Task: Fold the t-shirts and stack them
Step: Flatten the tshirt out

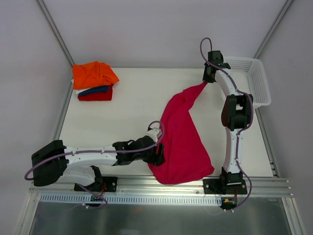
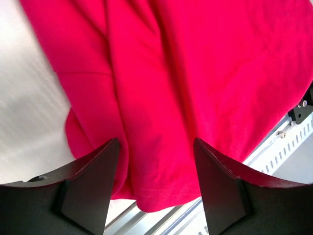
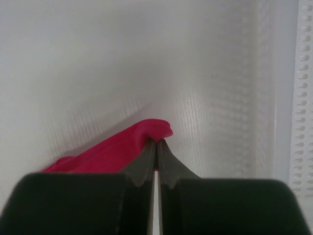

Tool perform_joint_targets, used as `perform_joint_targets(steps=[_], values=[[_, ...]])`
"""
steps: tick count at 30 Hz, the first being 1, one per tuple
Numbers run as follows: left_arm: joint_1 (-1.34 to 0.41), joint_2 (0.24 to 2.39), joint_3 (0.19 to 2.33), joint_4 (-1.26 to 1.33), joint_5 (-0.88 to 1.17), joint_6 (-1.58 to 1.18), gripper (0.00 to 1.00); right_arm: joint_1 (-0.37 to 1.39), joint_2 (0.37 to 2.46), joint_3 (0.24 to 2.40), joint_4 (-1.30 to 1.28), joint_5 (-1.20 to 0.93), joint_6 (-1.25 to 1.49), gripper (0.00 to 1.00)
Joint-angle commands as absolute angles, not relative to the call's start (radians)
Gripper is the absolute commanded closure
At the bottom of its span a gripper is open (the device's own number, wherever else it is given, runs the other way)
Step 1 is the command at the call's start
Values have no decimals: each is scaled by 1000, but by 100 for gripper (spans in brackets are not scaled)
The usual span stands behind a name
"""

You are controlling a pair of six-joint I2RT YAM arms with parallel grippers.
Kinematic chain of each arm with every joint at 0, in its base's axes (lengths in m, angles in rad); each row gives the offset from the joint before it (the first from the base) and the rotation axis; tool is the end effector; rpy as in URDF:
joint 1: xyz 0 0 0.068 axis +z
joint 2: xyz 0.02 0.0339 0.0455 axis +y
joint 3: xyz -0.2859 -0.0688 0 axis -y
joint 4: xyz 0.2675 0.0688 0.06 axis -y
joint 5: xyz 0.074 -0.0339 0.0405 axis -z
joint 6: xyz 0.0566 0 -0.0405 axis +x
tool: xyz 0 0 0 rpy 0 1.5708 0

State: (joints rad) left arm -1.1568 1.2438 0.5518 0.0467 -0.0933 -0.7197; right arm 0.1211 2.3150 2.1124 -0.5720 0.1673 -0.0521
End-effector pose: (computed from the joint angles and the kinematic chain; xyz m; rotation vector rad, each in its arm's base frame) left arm 0.1161 -0.2511 0.1814 0.4611 2.3314 -0.8904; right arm 0.5774 0.0608 0.2380 -0.1200 2.3344 -0.1619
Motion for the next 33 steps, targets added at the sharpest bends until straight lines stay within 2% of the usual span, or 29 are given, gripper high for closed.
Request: perform_joint_targets(steps=[1, 11, 33], values=[[-1198, 1258, 617, 64, -132, -749, 38, 118, 2266, 2112, -563, 152, -37, 100], [-1239, 1336, 683, 61, -141, -745, 37, 117, 2266, 2108, -565, 147, -41, 100], [-1236, 1348, 606, 49, -256, -765, 33, 118, 2261, 2097, -564, 121, -37, 100]])
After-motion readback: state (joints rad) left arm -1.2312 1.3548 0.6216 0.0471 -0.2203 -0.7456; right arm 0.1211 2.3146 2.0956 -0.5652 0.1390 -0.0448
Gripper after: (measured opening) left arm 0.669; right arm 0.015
